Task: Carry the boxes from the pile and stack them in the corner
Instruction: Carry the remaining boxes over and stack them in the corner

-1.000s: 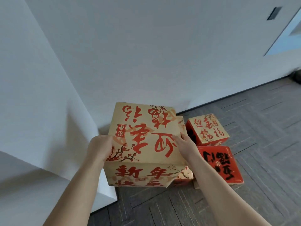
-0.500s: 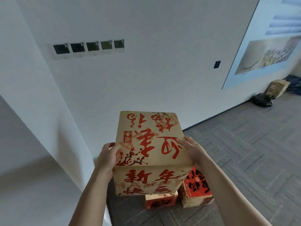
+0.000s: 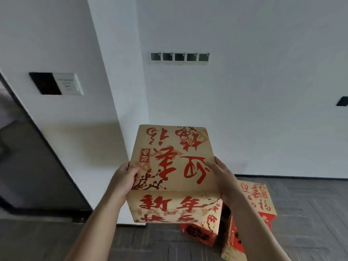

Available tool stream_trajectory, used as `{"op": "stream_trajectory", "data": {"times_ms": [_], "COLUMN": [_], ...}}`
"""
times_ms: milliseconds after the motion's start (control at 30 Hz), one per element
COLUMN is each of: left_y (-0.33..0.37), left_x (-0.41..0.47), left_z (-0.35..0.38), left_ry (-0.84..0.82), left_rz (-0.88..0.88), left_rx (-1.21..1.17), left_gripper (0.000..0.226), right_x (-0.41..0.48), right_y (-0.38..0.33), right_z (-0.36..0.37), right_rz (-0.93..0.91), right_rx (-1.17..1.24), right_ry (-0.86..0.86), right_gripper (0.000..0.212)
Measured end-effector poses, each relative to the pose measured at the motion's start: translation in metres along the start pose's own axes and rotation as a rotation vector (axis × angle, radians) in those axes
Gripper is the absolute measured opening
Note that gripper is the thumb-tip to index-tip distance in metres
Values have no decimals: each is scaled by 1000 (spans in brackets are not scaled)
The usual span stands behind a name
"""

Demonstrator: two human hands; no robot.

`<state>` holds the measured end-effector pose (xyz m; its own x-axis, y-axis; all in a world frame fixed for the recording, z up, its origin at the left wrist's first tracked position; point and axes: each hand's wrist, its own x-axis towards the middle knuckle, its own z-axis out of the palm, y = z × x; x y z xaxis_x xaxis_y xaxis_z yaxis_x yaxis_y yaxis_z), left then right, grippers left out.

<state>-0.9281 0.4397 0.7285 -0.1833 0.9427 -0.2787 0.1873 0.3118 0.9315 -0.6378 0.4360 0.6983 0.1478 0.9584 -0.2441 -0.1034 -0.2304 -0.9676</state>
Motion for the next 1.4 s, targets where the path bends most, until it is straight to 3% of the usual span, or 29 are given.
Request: {"op": "stream_trajectory", "data": {"times_ms": [133, 233, 433, 533, 733, 967, 1200, 1400], "left_y": [-14, -24, -75, -110, -194, -278, -344, -391], "left_x": [-45, -77, -146, -186, -272, -401, -503, -543], "left_z": [-55, -104, -218, -282, -437, -608, -711, -787], "left_ry": [124, 234, 492, 621, 822, 987, 1299, 1422], "left_rz": [-45, -86, -136, -173, -219, -209, -233, -273], "left_rx": [-74, -169, -297, -349, -501, -490, -602, -684], "left_gripper": [31, 20, 26, 16, 24, 22, 24, 25], "right_x": [-23, -40, -90, -128, -230, -378, -518, -582], "right_y": [-1, 3, 15, 32, 72, 106, 144, 195], "right_z": [44, 90, 217, 293, 462, 654, 797, 908], "right_rz": [-4, -12, -31, -4, -2, -43, -66, -11], "right_rx": [-23, -64, -166, -187, -311, -413, -447, -492], "right_ry": [-141, -236, -417, -522, -674, -898, -1209, -1371], "right_gripper": [27, 30, 35, 34, 34, 26, 9, 6]}}
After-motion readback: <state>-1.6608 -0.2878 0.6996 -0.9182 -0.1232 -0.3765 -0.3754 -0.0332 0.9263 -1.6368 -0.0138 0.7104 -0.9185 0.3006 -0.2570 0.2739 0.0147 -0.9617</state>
